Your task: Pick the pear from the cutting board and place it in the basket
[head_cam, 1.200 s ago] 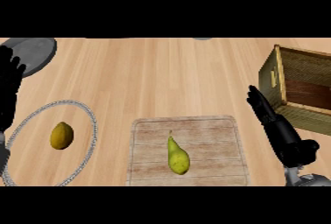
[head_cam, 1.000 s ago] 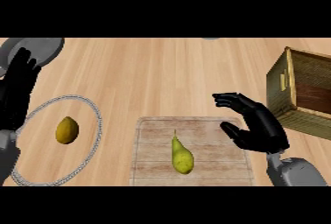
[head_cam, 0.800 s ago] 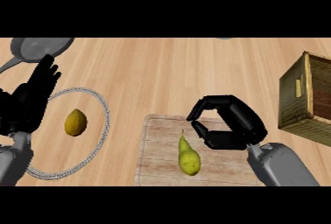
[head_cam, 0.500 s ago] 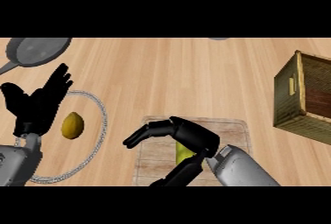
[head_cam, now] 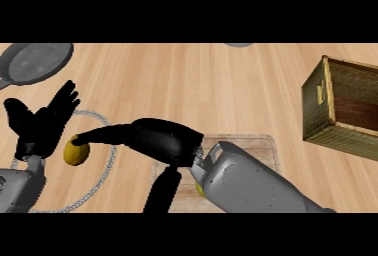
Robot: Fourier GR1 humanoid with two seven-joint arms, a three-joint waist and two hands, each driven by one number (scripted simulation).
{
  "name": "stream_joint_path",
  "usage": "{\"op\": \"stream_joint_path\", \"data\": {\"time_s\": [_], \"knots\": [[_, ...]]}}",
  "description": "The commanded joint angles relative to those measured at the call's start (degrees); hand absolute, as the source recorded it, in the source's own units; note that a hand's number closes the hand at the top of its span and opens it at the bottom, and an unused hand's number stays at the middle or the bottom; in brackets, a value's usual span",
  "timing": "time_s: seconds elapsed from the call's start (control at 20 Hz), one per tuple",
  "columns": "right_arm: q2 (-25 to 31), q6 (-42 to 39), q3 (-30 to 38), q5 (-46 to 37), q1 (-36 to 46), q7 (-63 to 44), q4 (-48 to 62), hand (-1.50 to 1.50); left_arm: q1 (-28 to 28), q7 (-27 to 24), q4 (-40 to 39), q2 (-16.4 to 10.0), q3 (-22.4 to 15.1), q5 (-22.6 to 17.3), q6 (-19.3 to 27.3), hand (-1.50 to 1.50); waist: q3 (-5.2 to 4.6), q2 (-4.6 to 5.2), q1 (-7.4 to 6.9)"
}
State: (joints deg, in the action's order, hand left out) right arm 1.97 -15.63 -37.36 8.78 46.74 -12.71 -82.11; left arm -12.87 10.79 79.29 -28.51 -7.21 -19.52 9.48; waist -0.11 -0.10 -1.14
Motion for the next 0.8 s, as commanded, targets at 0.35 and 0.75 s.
{"op": "stream_joint_path", "data": {"time_s": [0.35, 0.75], "knots": [[10.50, -15.62, 6.34, -5.67, 27.87, -18.61, 15.41, -1.50, 0.72, -1.45, -0.50, 0.32, 0.69, 0.28, -1.53, 0.00, -0.01, 0.28, -0.35], [13.22, -38.89, 10.54, 5.23, 32.36, -19.06, 26.94, -1.50, -0.22, -0.65, -0.55, -0.16, 2.51, -0.06, -2.86, 0.00, 0.07, 0.23, 0.06]]}}
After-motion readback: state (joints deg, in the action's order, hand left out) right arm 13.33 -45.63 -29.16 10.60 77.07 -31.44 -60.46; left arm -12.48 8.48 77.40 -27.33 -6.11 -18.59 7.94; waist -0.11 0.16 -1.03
